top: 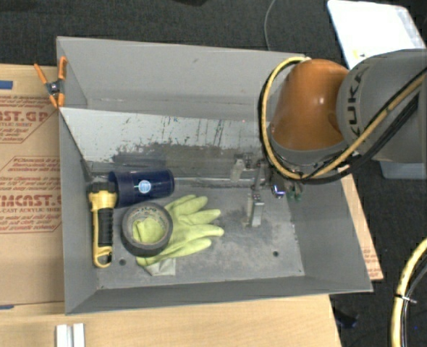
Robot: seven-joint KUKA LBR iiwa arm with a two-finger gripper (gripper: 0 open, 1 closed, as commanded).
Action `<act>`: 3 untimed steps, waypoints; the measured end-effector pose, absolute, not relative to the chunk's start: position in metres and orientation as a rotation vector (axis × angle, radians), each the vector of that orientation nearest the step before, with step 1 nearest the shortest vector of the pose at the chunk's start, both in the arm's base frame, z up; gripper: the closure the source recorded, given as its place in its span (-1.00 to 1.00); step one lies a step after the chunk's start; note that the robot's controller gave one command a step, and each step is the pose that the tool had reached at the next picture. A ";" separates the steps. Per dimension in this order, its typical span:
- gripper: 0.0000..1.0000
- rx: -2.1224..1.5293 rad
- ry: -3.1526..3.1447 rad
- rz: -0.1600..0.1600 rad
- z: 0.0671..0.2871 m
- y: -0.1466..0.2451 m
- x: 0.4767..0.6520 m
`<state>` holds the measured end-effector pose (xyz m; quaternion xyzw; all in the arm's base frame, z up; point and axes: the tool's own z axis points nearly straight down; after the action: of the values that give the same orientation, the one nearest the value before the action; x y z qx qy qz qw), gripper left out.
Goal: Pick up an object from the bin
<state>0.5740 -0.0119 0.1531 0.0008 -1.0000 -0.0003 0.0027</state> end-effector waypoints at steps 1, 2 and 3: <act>-1.00 0.003 -3.144 -0.001 0.158 -0.012 0.576; -1.00 0.206 -3.140 0.001 0.107 -0.003 0.582; -1.00 0.186 -3.139 -0.002 0.101 -0.008 0.583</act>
Offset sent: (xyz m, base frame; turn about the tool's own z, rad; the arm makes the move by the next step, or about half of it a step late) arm 0.0106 0.0142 -0.0831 -0.2146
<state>0.5834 -0.0077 0.1013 0.0592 -0.9982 -0.0006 -0.0012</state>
